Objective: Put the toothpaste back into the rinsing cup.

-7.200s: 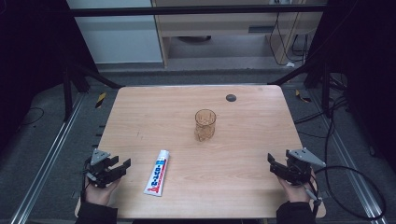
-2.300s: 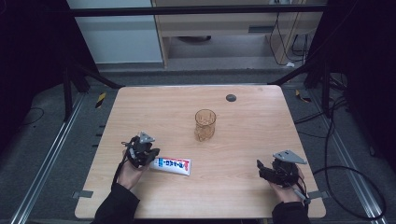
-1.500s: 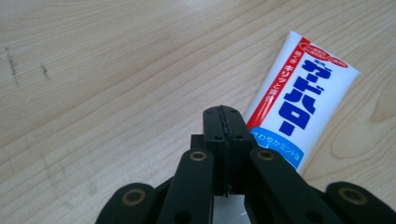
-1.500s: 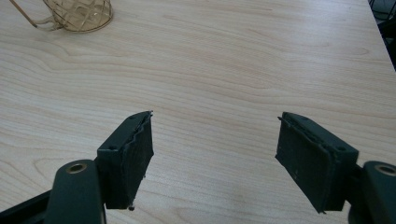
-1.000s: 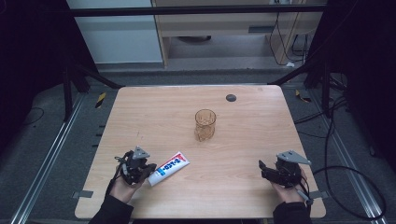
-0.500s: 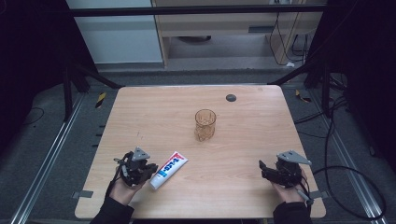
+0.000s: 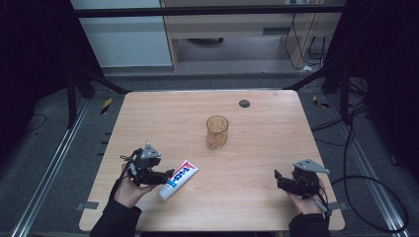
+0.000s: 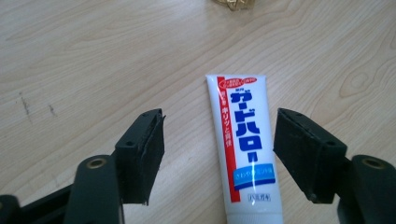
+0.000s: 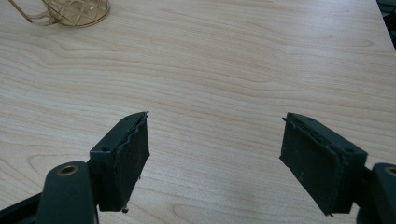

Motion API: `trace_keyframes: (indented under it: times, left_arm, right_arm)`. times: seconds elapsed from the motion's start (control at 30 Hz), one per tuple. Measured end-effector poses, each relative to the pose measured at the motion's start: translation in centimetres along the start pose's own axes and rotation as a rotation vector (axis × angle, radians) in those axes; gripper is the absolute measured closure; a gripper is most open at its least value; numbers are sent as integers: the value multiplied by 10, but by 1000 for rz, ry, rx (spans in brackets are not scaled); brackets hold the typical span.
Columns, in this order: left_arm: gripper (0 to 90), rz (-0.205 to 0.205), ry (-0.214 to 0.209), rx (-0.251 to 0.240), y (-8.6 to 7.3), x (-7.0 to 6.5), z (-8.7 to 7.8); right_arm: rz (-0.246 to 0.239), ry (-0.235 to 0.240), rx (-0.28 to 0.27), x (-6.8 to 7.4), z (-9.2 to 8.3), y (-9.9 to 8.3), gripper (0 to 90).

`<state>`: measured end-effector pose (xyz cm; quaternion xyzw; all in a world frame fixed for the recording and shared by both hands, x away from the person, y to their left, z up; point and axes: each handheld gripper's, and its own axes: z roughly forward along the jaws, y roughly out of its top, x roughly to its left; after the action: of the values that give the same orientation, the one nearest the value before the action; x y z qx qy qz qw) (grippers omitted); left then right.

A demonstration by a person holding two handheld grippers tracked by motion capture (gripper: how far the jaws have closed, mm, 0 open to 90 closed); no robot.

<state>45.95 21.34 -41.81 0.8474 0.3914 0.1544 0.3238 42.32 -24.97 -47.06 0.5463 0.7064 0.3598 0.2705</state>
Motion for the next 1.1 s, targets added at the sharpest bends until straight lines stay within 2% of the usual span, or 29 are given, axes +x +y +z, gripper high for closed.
trace_keyframes:
  times: [0.07, 0.2, 0.4, 0.6, 1.1]
  left_arm:
    - [305, 13, -6, 10, 6, -2, 3]
    - [272, 13, -20, 31, 11, -3, 9]
    - [268, 29, -45, 67, 20, -3, 23]
    - [269, 47, -52, 106, 27, -6, 36]
    - [276, 40, -56, 200, 28, -7, 59]
  right_arm:
    - [-3, -1, 0, 0, 0, 0, 232]
    - [-3, 2, 3, 0, 0, 0, 231]
    - [-3, 5, 6, 0, 1, 0, 227]
    - [-3, 9, 4, 0, 1, 1, 226]
    - [1, 12, 11, 1, 2, 1, 220]
